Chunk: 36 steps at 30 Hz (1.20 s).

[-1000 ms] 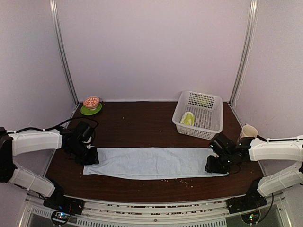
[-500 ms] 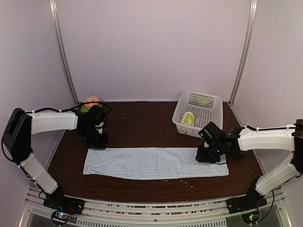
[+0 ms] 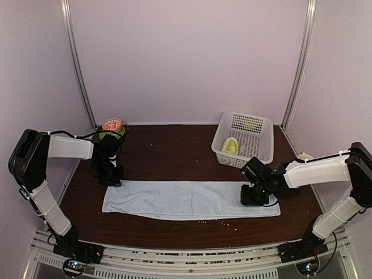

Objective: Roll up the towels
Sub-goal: Smooth out the towel at the center of the board, then pick up the towel from the center of the board.

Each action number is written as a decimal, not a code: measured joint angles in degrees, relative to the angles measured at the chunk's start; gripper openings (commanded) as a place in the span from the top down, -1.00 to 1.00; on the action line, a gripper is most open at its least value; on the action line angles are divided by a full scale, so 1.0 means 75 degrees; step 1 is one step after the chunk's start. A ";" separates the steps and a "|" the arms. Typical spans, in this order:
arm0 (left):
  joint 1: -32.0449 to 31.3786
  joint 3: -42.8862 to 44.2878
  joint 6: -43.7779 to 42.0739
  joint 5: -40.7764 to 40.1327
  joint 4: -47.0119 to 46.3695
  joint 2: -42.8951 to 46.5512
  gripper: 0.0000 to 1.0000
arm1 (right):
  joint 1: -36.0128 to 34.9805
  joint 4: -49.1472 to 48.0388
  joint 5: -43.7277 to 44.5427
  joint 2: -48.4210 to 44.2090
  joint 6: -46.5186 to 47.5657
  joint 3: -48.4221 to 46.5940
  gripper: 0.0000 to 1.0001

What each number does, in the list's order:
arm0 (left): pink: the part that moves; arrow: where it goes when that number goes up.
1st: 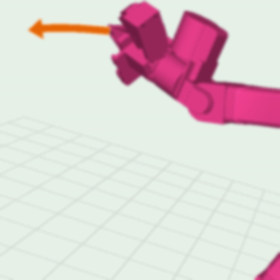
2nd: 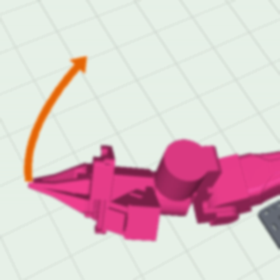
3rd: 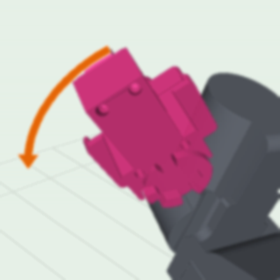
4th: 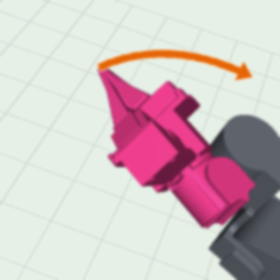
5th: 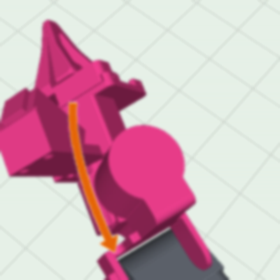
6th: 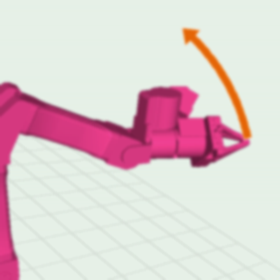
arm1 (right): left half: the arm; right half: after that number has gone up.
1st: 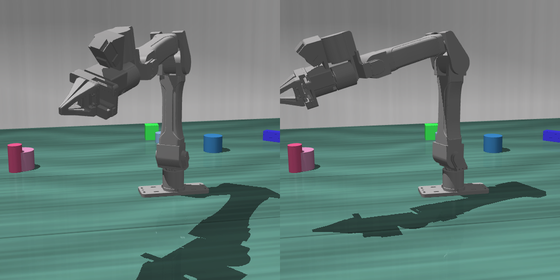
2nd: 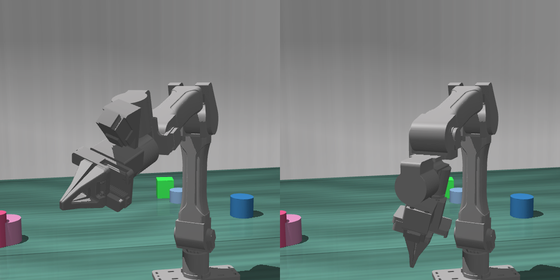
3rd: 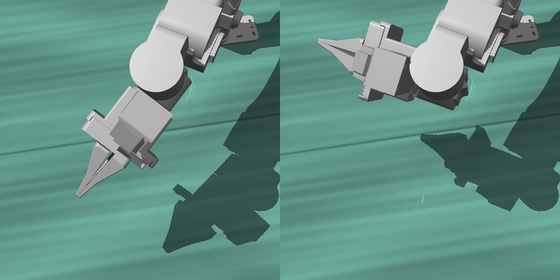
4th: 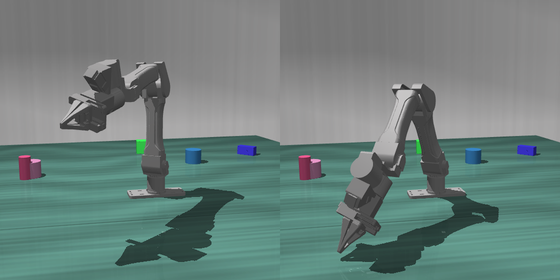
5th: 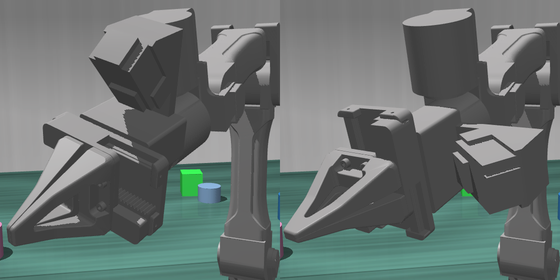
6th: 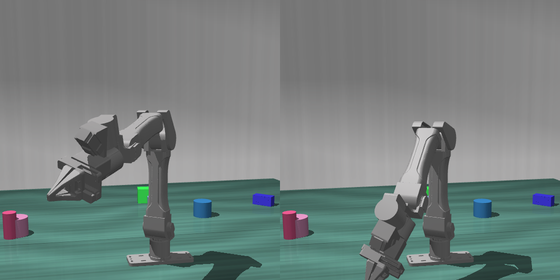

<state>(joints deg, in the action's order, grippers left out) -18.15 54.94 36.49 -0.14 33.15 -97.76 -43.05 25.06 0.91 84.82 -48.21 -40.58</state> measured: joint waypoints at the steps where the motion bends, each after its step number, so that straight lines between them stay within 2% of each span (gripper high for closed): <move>1: 0.0067 0.0006 0.0003 0.0044 -0.0052 -0.0015 1.00 | 0.0000 -0.0032 0.0026 -0.0003 -0.0015 0.0020 0.33; 8: 0.0653 0.0012 0.0061 0.0262 -0.0449 -0.0099 1.00 | -0.0006 -0.0574 0.0090 -0.0248 -0.0178 0.0423 0.33; 14: 0.0729 -0.0017 0.0128 0.0367 -0.0510 -0.0093 1.00 | -0.0017 -0.0898 0.0082 -0.0405 -0.0323 0.0659 0.32; 17: 0.0729 -0.0163 0.0187 0.0370 -0.0656 0.0012 1.00 | -0.0032 -0.0976 0.0082 -0.0469 -0.0402 0.0726 0.24; 18: 0.0729 -0.0213 0.0195 0.0370 -0.0691 0.0050 0.96 | -0.0032 -0.0994 0.0079 -0.0487 -0.0428 0.0737 0.18; 21: 0.0731 -0.0420 0.0152 0.0405 -0.0755 0.0254 0.62 | -0.0032 -0.0903 0.0026 -0.0603 -0.0431 0.0737 0.00; 24: 0.0682 -0.0603 0.0055 0.0449 -0.0437 0.0612 0.37 | -0.0041 -0.0391 0.0020 -0.0801 -0.0396 0.0638 -0.07; 27: 0.0405 -0.0731 -0.0032 0.0449 0.0117 0.1227 0.23 | -0.0023 0.0306 0.0114 -0.1046 -0.0309 0.0187 -0.08; 31: -0.0557 -0.0720 -0.0055 0.0440 0.0527 0.2104 0.22 | 0.0251 0.0688 0.0452 -0.1536 -0.0152 -0.0312 -0.05; 36: -0.1781 -0.0708 0.0073 0.0393 0.0650 0.2477 0.27 | 0.1224 0.0880 0.0935 -0.2174 -0.0105 0.0020 -0.06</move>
<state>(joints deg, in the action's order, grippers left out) -31.51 49.63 37.04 2.81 38.02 -79.18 -33.87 31.66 7.92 68.51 -48.99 -40.42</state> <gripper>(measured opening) 0.381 0.527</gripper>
